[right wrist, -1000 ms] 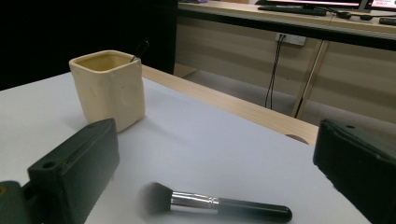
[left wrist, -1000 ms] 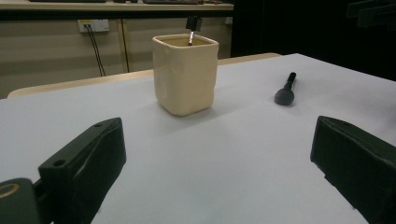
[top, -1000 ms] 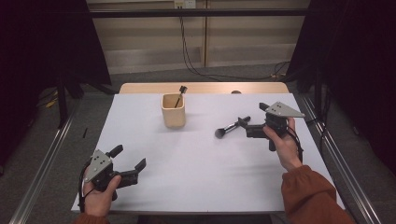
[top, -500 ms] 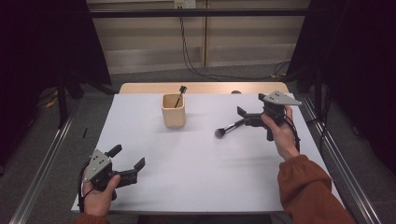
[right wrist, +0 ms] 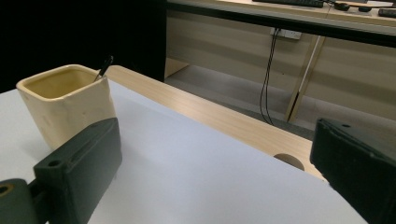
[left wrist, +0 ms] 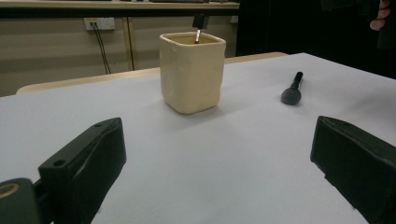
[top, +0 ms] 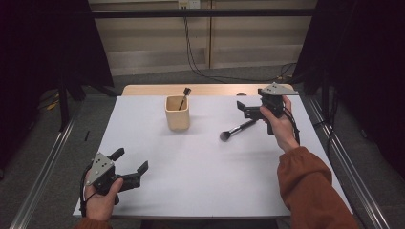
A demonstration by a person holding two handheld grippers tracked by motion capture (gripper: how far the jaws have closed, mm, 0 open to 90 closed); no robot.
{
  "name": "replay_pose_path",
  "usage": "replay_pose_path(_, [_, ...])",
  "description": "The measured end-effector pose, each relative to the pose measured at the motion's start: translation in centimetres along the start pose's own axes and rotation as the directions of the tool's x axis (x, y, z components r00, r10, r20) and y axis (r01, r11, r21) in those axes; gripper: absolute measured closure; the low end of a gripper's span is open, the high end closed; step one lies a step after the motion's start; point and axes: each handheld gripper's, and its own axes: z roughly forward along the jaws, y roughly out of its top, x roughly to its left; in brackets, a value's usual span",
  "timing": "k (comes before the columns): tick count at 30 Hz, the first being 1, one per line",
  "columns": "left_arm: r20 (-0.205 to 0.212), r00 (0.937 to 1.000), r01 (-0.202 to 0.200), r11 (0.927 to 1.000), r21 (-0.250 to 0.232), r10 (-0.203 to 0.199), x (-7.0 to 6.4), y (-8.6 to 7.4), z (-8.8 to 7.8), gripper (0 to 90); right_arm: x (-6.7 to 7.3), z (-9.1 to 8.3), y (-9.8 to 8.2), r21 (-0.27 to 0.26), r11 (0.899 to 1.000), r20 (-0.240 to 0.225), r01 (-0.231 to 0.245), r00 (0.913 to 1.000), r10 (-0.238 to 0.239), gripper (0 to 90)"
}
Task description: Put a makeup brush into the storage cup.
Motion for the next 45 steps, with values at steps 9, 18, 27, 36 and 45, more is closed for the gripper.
replay_pose_path(9, [0.001, 1.0, 0.003, 1.0, 0.006, -0.003, 0.0, -0.1, 0.0, 3.5, -0.1, 1.3, 0.1, 0.026, 1.0, -0.003, 0.005, 1.0, -0.005, 1.0])
replay_pose_path(18, [0.003, 1.0, -0.006, 0.9998, 0.017, 0.006, 0.1, -0.1, 0.0, 3.5, -0.9, 1.8, 0.3, 0.119, 0.993, 0.006, 0.027, 0.9996, -0.028, 0.5])
replay_pose_path(27, [0.003, 1.0, 0.0, 0.9998, 0.02, -0.001, 0.0, -0.2, 0.1, 3.5, -2.3, 1.5, 0.1, 0.267, 0.963, -0.028, 0.027, 0.9994, -0.02, 1.3])
replay_pose_path(36, [0.005, 1.0, -0.002, 0.9998, 0.021, 0.002, 0.0, -0.2, 0.2, 3.5, -3.2, 1.4, 0.0, 0.42, 0.906, -0.076, 0.055, 0.9968, -0.025, 1.8])
replay_pose_path(45, [0.012, 0.9999, 0.002, 0.9998, 0.021, -0.003, 0.0, -0.2, 0.1, 3.5, -3.3, 2.2, -0.1, 0.555, 0.826, -0.184, 0.098, 0.9829, 0.007, 3.0])
